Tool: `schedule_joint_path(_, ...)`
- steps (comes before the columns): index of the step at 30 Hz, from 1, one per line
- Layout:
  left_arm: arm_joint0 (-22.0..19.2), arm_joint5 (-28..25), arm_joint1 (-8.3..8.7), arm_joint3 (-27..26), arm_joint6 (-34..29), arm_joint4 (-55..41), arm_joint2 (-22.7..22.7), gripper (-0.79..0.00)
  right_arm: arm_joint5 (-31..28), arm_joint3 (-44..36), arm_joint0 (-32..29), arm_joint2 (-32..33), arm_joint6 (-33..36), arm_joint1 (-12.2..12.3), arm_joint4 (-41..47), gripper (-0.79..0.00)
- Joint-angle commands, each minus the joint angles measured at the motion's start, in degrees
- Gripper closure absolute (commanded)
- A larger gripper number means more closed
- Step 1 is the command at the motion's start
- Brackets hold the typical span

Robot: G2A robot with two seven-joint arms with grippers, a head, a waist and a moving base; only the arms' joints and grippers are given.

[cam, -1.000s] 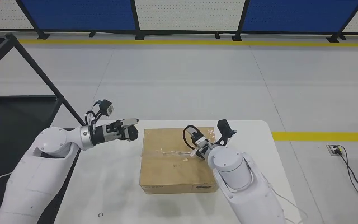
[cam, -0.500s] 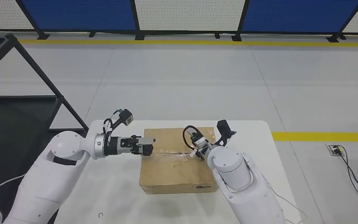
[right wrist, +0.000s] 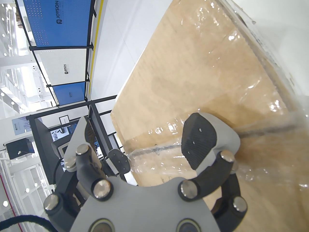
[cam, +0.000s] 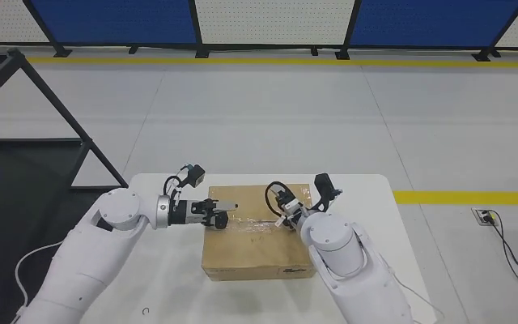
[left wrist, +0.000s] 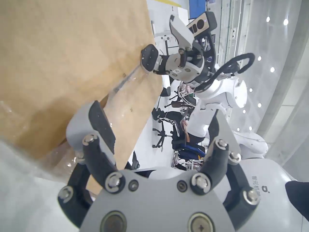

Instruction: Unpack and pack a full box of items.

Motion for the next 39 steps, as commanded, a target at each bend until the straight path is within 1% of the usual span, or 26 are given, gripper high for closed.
schedule_joint_path(1,-0.35,0.02,-0.26,0.9,-0.13,0.31,0.38,-0.785,-0.65,-0.31,-0.16,0.14,0.57,0.03,0.34,-0.785)
schedule_joint_path(9,-1.08,-0.45,-0.91,3.52,0.24,2.32,0.93,-0.785,-6.1,-2.46,-1.16,1.14,5.51,0.35,3.1,-0.785)
schedule_joint_path(19,0.27,-1.82,-0.64,3.83,0.8,1.66,-1.32,-0.785,-5.75,-2.63,-1.14,1.7,4.97,0.49,2.41,-0.785)
schedule_joint_path(23,0.82,-1.99,-0.55,3.85,1.15,1.49,-2.11,-0.785,-8.8,-2.36,-1.83,0.39,6.14,0.24,4.29,-0.785)
schedule_joint_path(27,1.35,-2.4,-0.39,3.7,0.94,1.23,-3.01,-0.785,-12.07,0.19,-0.42,-0.49,9.07,-0.28,9.0,-0.785)
schedule_joint_path(31,2.73,-3.74,-0.15,3.48,0.49,-0.59,-4.4,-0.785,-15.36,4.16,1.18,-1.0,9.22,-1.08,14.29,-0.785)
schedule_joint_path(34,4.11,-5.79,0.15,3.53,-0.75,-2.11,-5.68,-0.785,-17.37,6.89,2.18,-1.22,9.48,-1.56,17.65,-0.785)
schedule_joint_path(39,5.94,-7.89,0.55,3.46,-1.51,-3.05,-7.23,-0.785,-18.58,9.93,3.84,-2.59,9.35,-2.11,19.26,-0.785)
